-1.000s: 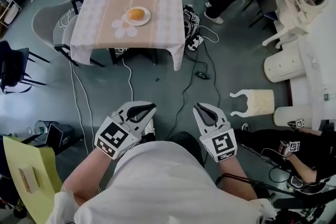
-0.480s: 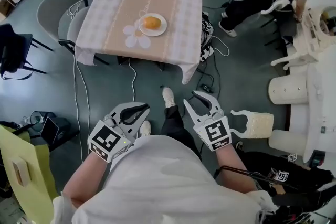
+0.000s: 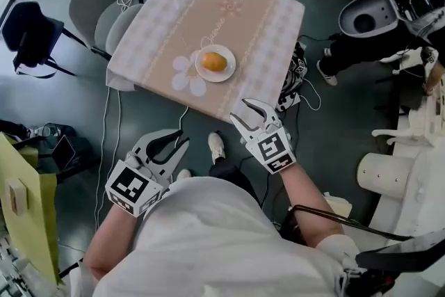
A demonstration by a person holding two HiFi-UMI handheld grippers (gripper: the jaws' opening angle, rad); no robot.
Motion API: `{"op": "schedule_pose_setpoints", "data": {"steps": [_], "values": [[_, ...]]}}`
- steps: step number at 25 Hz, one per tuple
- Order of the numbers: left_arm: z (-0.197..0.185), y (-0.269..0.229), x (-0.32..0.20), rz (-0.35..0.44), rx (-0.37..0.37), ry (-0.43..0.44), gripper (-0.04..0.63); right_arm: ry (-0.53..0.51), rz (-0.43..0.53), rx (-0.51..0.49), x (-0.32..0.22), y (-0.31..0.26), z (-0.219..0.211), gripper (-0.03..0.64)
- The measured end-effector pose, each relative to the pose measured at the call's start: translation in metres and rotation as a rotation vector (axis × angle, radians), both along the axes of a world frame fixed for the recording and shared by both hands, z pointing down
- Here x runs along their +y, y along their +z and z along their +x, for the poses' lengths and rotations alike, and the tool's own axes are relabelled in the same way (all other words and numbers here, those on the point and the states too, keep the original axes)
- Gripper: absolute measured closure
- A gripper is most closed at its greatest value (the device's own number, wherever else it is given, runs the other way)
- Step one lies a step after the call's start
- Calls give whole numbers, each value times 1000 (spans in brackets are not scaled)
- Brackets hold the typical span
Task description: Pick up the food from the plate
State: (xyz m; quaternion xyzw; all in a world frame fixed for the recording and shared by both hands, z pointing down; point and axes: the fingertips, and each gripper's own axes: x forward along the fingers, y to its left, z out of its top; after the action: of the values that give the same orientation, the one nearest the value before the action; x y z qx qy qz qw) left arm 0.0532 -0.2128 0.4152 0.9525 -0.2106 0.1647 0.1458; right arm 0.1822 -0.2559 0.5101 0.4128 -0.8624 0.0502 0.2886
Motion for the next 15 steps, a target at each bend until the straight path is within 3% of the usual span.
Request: {"op": "schedule_pose_setpoints", "data": {"steps": [6, 15], "values": [[7, -1, -26, -4, -29, -128, 511, -141, -44, 69, -85, 48, 14, 339], [-36, -3, -44, -16, -95, -420, 502, -292, -97, 133, -169, 116, -12, 276]]}}
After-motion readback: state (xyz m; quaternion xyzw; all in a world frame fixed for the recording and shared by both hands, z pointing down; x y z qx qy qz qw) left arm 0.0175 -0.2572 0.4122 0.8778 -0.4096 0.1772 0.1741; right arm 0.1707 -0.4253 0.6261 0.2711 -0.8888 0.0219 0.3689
